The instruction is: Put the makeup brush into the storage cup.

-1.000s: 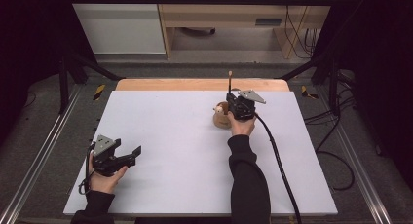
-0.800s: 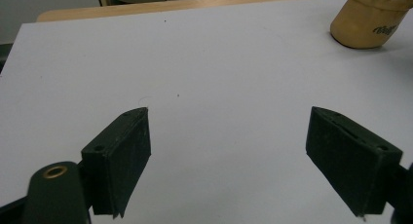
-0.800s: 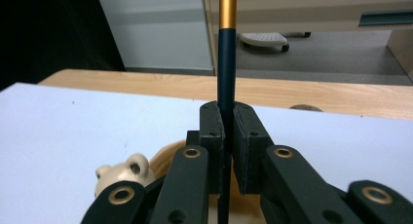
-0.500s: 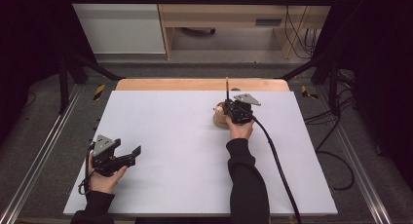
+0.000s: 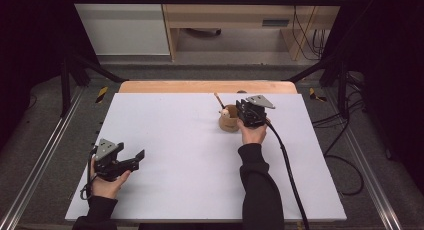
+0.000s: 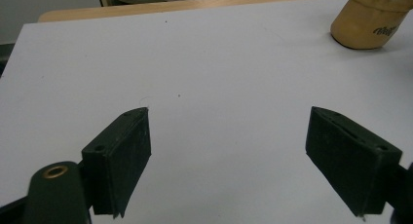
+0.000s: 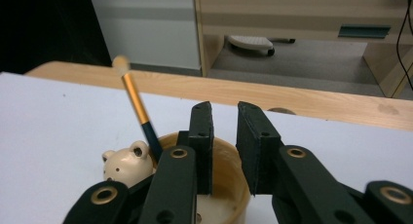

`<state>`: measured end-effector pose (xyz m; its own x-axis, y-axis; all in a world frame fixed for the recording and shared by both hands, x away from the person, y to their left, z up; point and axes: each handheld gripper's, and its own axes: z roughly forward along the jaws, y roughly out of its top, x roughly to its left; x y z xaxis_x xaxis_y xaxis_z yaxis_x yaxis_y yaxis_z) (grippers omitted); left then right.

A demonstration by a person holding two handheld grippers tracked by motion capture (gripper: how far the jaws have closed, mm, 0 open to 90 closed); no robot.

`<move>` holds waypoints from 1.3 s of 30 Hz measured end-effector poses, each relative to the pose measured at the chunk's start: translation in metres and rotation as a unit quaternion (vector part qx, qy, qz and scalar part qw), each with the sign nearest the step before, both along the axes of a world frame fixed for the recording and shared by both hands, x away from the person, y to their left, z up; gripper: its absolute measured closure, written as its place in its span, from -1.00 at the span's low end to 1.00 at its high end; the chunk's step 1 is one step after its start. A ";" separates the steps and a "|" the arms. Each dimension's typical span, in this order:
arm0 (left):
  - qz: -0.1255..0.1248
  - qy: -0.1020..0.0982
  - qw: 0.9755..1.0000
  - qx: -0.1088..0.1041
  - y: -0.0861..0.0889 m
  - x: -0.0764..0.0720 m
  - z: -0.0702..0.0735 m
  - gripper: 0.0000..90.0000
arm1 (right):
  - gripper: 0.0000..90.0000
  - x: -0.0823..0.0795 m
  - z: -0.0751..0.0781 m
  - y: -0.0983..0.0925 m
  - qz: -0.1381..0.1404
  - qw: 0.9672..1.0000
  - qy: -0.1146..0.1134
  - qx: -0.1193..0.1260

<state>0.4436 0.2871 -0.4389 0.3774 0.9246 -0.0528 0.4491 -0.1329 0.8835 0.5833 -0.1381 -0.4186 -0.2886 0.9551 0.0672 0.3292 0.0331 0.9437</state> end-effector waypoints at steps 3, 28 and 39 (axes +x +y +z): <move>-0.001 0.000 1.000 0.000 -0.001 0.000 0.000 -0.64 | 0.61 -0.012 0.007 -0.010 -0.001 1.000 -0.009 -0.004; -0.025 0.008 1.000 0.002 0.000 -0.001 -0.001 -0.69 | -0.46 -0.116 0.030 -0.046 0.095 0.994 -0.020 -0.047; -0.031 0.002 1.000 -0.003 0.003 -0.002 0.001 -0.73 | -0.73 -0.139 0.014 -0.079 0.113 0.993 -0.017 -0.011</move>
<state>0.4417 0.2899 -0.4378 0.4332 0.8993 -0.0600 0.4431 -0.1546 0.8830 0.4440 -0.2166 -0.4043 -0.4974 0.8669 0.0330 0.2787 0.1236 0.9524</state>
